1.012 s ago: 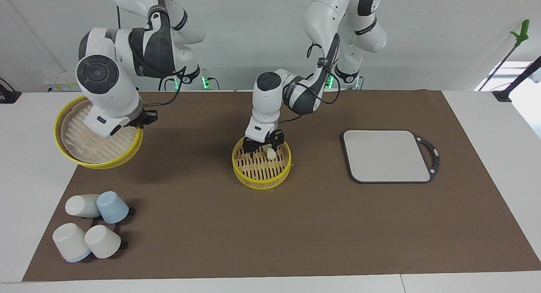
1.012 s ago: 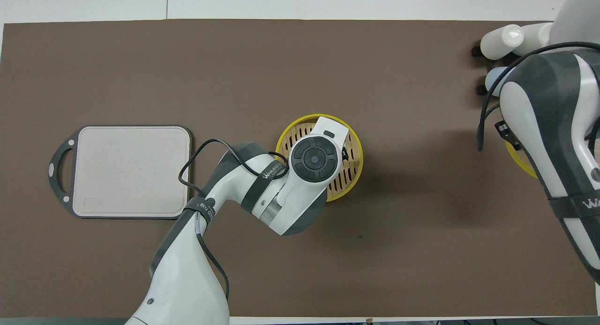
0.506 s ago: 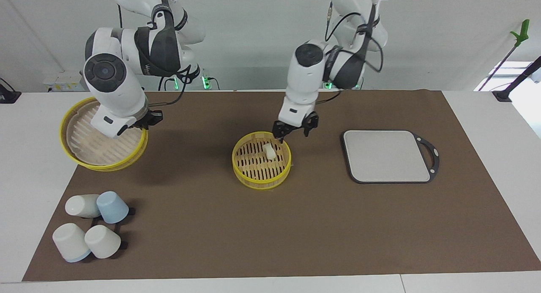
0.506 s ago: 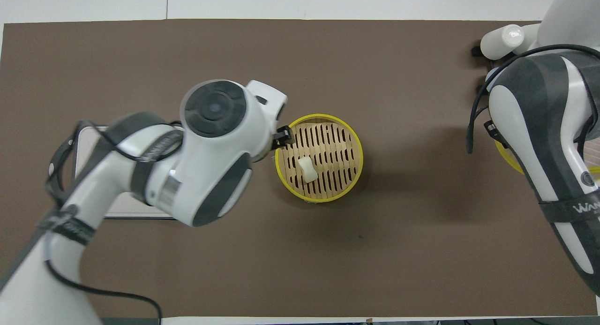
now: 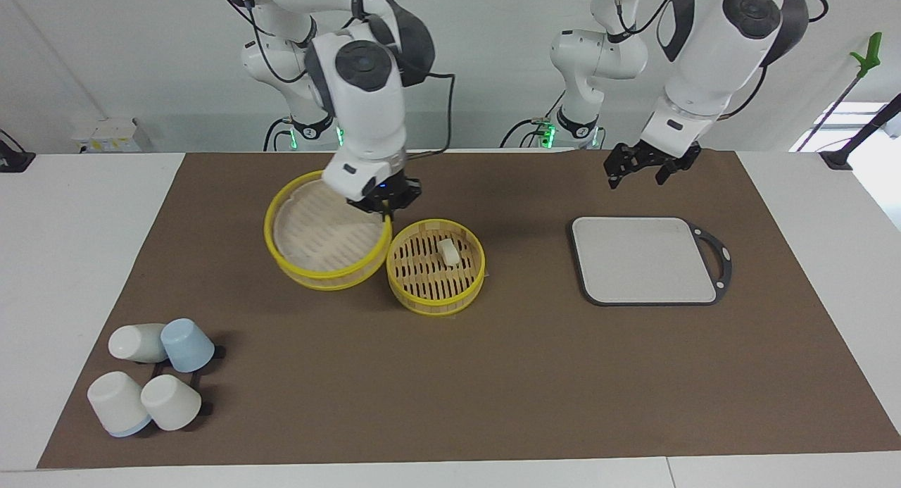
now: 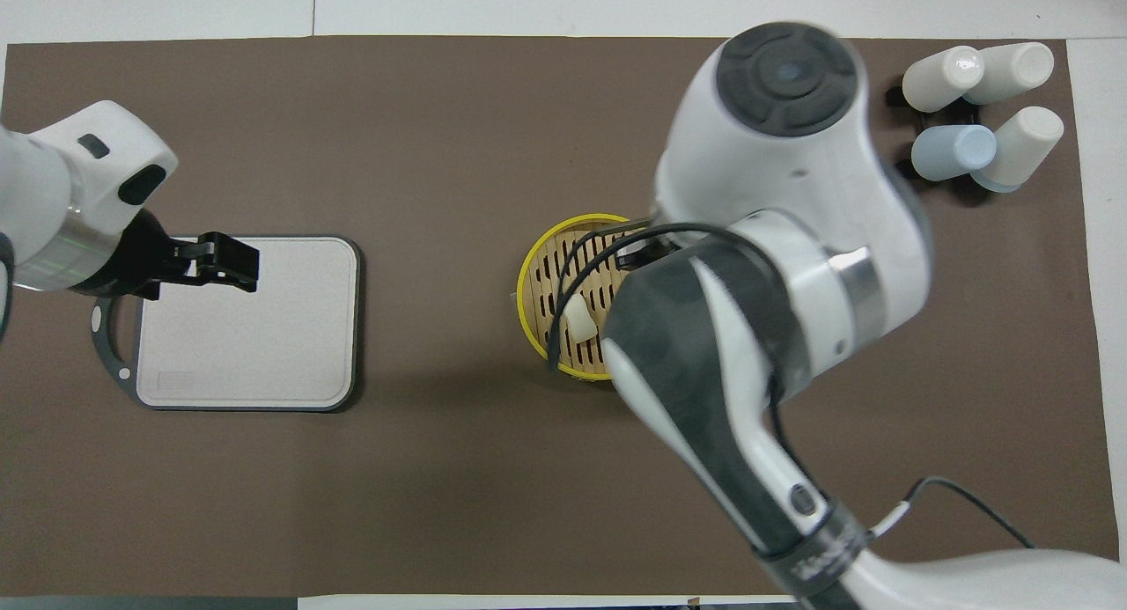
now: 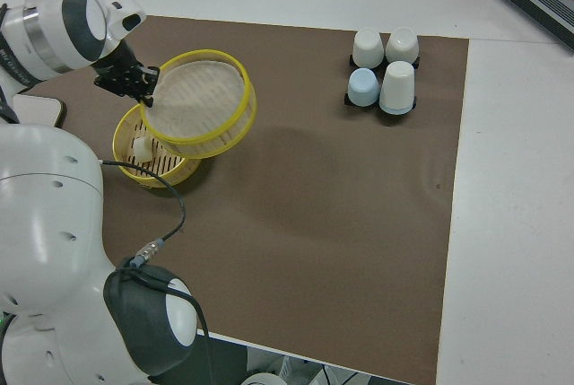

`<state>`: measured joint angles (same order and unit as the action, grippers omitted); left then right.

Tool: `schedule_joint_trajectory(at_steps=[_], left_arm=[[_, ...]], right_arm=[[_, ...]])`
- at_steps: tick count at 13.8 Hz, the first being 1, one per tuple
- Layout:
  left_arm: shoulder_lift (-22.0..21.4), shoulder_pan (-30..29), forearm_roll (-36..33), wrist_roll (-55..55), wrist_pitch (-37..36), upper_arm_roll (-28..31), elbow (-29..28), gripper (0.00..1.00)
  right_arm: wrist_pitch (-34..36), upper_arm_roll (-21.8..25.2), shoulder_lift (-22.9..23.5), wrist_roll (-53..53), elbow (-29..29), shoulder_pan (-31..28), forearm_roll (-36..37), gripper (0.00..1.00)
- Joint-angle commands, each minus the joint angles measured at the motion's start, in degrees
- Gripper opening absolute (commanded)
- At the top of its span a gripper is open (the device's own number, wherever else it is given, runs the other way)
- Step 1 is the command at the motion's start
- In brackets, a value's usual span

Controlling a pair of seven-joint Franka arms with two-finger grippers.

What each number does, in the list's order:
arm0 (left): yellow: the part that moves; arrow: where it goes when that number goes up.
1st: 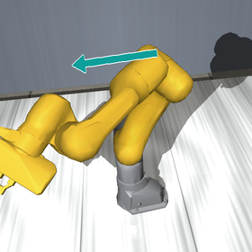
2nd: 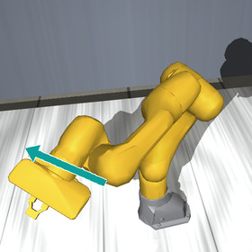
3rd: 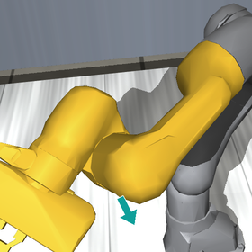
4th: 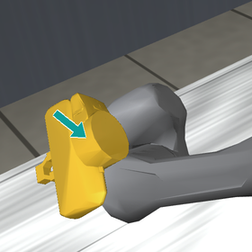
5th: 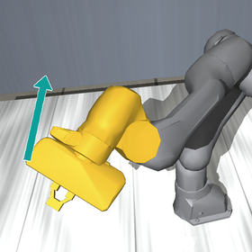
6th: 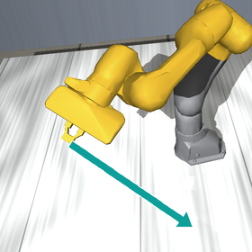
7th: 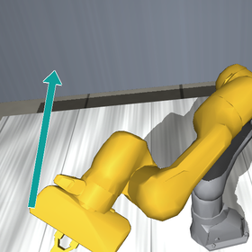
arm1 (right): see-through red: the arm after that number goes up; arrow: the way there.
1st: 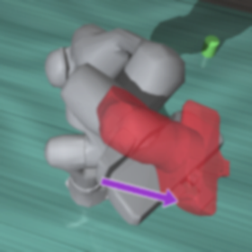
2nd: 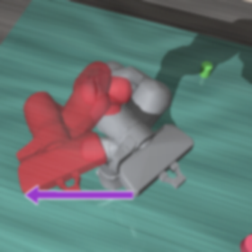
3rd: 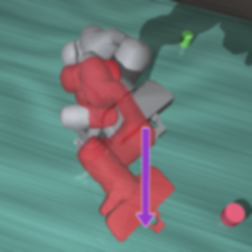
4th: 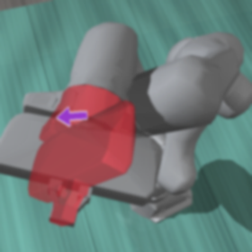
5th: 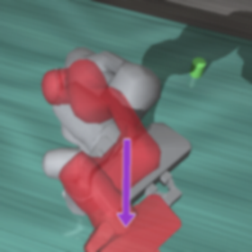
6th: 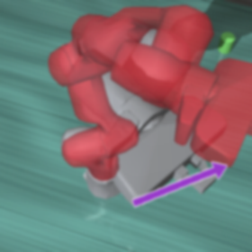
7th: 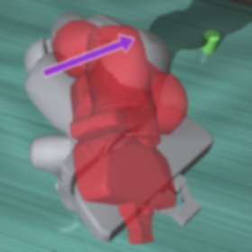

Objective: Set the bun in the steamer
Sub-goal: 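Lower the white lid onto the yellow steamer with the right gripper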

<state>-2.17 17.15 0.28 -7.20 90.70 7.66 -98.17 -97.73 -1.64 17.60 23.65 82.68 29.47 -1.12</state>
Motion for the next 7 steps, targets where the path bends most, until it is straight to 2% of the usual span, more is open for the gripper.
schedule_joint_trajectory(at_steps=[1,5,7], left_arm=[[-1.3,-3.0,-2.1,6.2,-3.6,-0.8,0.7,1.00],[-3.1,-4.4,-2.2,8.3,-5.4,-0.8,0.6,1.00],[-3.7,-4.8,-2.2,10.4,-6.5,-0.4,0.6,1.00]], right_arm=[[-7.8,0.6,3.4,6.3,1.0,4.2,-0.4,0.00],[-15.3,0.6,8.1,11.7,1.0,8.6,-0.1,0.00],[-16.8,0.6,9.0,11.9,1.1,8.7,-0.1,0.00]])
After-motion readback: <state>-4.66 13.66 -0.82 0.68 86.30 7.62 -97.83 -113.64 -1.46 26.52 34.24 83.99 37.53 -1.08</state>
